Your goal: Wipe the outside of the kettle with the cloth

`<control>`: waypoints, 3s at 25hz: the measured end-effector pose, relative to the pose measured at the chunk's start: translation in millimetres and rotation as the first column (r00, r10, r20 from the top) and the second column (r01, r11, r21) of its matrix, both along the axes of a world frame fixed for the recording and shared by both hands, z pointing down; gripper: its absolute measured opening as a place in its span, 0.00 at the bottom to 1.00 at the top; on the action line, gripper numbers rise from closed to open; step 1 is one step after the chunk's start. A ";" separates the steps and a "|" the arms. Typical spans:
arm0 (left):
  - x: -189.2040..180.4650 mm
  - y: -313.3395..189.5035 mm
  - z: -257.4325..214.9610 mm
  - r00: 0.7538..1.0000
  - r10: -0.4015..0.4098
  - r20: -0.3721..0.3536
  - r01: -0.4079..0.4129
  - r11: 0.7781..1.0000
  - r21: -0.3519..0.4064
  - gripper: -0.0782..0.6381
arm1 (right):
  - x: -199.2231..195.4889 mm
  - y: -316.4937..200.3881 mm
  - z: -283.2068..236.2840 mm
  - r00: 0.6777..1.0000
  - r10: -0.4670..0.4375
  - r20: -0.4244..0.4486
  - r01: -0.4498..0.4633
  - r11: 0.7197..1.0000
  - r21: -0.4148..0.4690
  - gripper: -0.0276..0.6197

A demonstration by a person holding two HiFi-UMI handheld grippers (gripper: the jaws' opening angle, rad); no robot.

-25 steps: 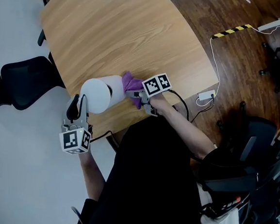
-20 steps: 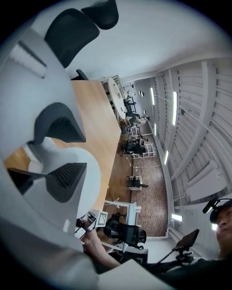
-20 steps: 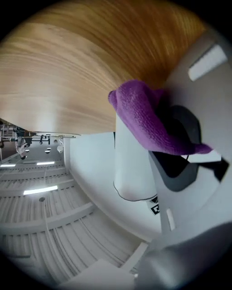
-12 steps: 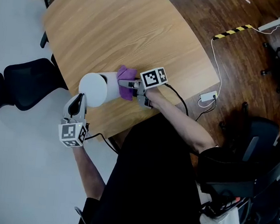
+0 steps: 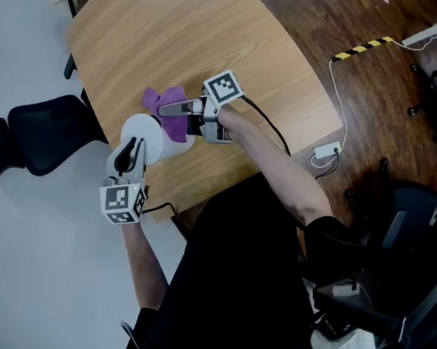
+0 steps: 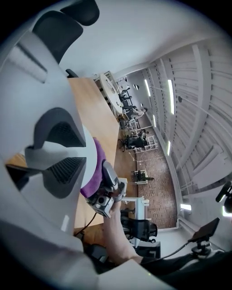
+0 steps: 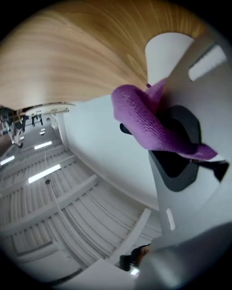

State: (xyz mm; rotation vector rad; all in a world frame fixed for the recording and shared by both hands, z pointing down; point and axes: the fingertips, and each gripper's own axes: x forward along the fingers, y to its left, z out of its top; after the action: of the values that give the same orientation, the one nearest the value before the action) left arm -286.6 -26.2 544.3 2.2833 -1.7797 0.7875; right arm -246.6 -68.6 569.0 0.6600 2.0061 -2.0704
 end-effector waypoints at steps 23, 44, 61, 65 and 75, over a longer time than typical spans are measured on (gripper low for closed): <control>-90.1 32.9 18.4 0.848 -0.167 -0.504 0.150 0.986 -0.074 0.37 | 3.2 42.3 139.9 0.899 0.131 -0.418 -0.086 0.988 0.124 0.08; 19.0 4.9 -3.1 0.996 0.025 -0.082 -0.024 0.999 0.023 0.43 | -13.5 7.2 123.0 0.955 -0.054 -0.291 0.059 0.998 0.009 0.08; -32.6 19.5 6.1 0.921 -0.181 -0.345 0.199 0.980 0.017 0.38 | 13.8 18.8 11.9 0.962 0.262 -0.081 -0.237 0.941 0.240 0.08; -28.5 22.7 6.4 0.881 -0.198 -0.430 0.225 0.974 0.014 0.40 | 7.7 32.5 118.8 0.926 0.216 -0.309 -0.183 0.974 0.133 0.08; -13.8 37.7 6.8 0.802 -0.270 -0.534 0.301 0.953 -0.030 0.43 | 4.8 36.8 228.3 0.727 0.115 -0.677 0.033 0.979 0.201 0.08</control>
State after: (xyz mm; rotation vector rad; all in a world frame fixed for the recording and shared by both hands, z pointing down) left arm -300.4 11.5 551.1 1.9223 -1.8076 0.0298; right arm -241.9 -31.8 797.3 -0.2042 2.5912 -2.3215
